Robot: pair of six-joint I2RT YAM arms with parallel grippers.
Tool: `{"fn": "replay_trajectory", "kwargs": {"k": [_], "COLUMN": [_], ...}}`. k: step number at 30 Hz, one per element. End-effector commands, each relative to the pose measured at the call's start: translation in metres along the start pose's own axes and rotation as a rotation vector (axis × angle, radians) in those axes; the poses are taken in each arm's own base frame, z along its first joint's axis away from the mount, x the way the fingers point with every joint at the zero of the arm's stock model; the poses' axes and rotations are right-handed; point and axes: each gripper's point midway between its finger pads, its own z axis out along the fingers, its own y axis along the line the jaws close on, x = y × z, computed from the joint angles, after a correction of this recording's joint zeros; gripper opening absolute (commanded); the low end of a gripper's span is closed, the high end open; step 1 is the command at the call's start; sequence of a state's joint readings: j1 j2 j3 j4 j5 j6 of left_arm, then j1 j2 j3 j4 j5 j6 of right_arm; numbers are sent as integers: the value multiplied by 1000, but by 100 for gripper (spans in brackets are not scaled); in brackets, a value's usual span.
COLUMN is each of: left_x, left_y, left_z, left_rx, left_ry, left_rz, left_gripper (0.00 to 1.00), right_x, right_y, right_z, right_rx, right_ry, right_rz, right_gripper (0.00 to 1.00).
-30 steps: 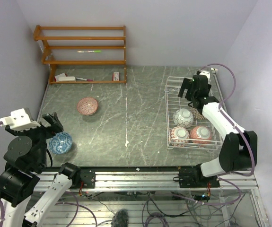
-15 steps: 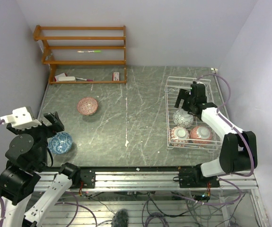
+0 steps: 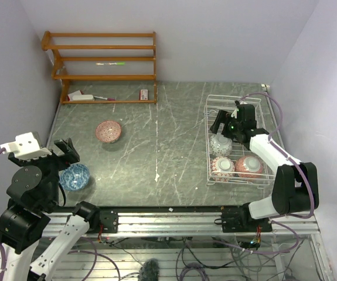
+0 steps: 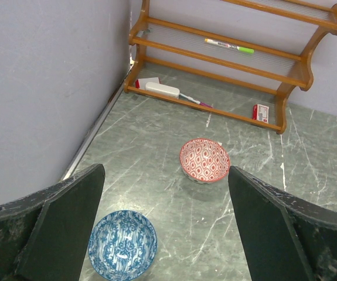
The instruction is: Load the bowls into the dish rack
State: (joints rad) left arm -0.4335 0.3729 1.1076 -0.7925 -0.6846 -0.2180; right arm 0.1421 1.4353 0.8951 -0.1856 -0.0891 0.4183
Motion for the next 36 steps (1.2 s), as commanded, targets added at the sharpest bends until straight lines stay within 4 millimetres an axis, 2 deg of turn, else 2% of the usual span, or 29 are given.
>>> {"fn": "replay_trajectory", "kwargs": {"k": [1, 3, 8, 11, 17, 22, 27, 36], "left_x": [-4, -5, -5, -6, -7, -10, -13, -14], "left_y": [-7, -6, -4, -5, -5, -1, 3, 4], "left_z": [3, 2, 1, 1, -1, -5, -8, -9], "left_rx": [20, 19, 15, 16, 24, 20, 10, 10], "left_ry": [-11, -13, -14, -17, -22, -23, -34, -35], "left_rz": [-31, -32, -32, -36, -42, -43, -44, -34], "left_gripper": [97, 98, 98, 98, 98, 98, 98, 98], "right_x": [9, 1, -42, -67, -89, -90, -83, -60], "right_y": [13, 7, 2, -6, -55, -85, -100, -117], "right_z": [-2, -5, -20, -21, 0, 19, 31, 21], "right_rx": [-75, -35, 48, 123, 326, 414, 471, 529], "right_ry": [38, 7, -115, -163, -142, -102, -85, -56], "right_rz": [20, 15, -14, -30, -15, -10, -18, 0], "right_gripper": [93, 93, 93, 93, 96, 96, 95, 95]}}
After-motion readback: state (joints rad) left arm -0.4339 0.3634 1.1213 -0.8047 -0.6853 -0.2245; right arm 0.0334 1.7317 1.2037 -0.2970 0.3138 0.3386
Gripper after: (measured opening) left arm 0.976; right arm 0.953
